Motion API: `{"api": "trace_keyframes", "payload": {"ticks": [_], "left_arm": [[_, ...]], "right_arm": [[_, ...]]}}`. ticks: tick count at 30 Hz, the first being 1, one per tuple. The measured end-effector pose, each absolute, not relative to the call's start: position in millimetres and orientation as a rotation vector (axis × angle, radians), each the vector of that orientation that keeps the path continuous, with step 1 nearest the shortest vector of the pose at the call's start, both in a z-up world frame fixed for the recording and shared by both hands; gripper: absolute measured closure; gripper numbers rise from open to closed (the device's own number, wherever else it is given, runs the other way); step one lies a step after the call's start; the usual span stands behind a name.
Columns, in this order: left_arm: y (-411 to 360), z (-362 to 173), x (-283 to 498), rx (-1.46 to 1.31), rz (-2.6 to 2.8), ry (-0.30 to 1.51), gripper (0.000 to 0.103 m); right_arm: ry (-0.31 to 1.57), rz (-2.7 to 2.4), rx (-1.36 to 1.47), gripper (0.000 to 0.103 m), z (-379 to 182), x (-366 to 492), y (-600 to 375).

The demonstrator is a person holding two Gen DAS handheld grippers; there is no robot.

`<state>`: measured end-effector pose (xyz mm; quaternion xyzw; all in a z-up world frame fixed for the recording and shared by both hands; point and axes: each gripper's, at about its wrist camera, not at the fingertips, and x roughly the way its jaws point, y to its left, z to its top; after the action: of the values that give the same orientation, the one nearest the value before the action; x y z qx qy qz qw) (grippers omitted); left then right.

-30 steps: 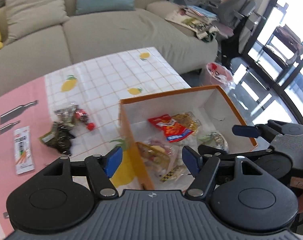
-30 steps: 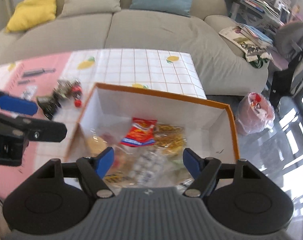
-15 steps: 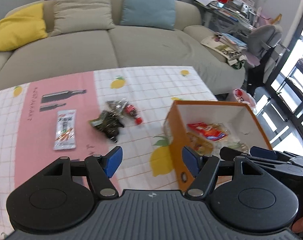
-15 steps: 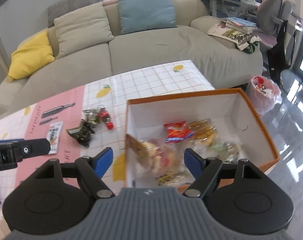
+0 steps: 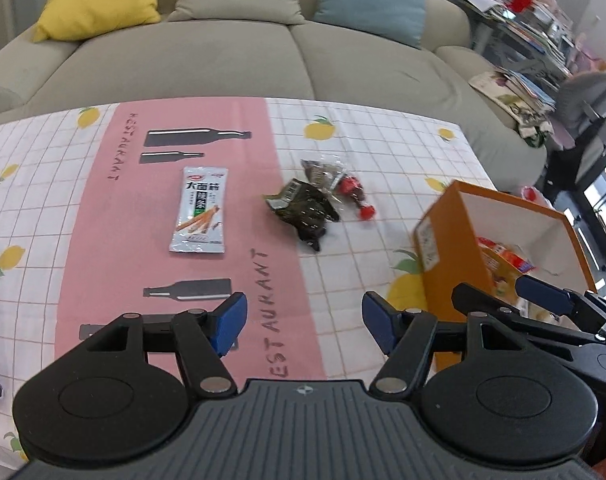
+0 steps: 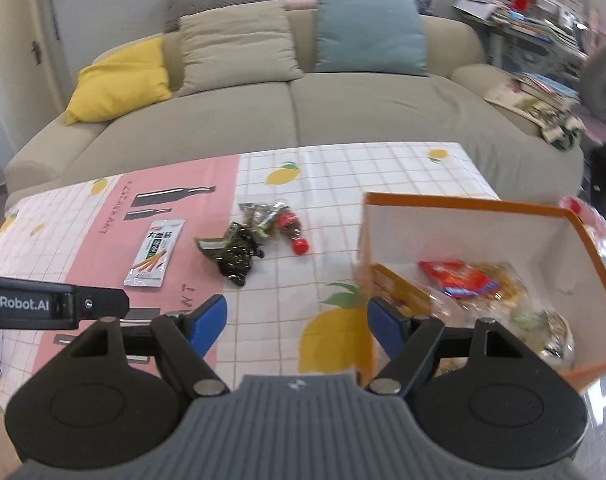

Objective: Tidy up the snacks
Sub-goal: 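Move both tools out of the box back over the remaining snacks, then grasp the white stick-snack packet with the left tool while the right tool grasps the dark packet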

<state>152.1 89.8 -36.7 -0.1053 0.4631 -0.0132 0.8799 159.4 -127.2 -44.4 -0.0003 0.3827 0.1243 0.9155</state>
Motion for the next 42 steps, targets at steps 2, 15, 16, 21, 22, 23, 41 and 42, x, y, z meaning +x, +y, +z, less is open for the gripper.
{"api": "trace_keyframes", "payload": {"ticks": [2, 15, 16, 21, 22, 23, 41, 42], "left_arm": [[96.8, -41.6, 157.3, -0.230, -0.022, 0.967, 0.026], [134.3, -81.9, 193.6, -0.284, 0.014, 0.984, 0.023], [136.2, -84.4, 196.9, -0.282, 0.013, 0.991, 0.023], [144.9, -95.8, 211.8, -0.287, 0.008, 1.000, 0.023], [146.5, -97.5, 215.3, -0.287, 0.011, 1.002, 0.023], [148.1, -99.3, 219.2, -0.285, 0.017, 1.006, 0.023], [169.8, -136.2, 284.8, -0.193, 0.126, 0.978, 0.016], [168.7, -139.9, 287.4, -0.177, 0.139, 0.981, 0.016]], "right_arm": [[0.781, 0.274, -0.014, 0.027, -47.6, 166.8, -120.1], [0.832, 0.341, -0.070, 0.027, -86.4, 220.6, -78.8], [0.839, 0.348, -0.081, 0.028, -90.7, 224.6, -76.1], [0.877, 0.364, -0.096, 0.036, -106.4, 243.3, -69.4], [0.882, 0.370, -0.098, 0.036, -108.6, 247.2, -68.0], [0.884, 0.377, -0.101, 0.037, -110.2, 250.4, -66.7], [0.861, 0.501, -0.290, 0.012, -138.3, 306.3, -2.0], [0.861, 0.500, -0.304, 0.012, -141.1, 308.5, 1.9]]}}
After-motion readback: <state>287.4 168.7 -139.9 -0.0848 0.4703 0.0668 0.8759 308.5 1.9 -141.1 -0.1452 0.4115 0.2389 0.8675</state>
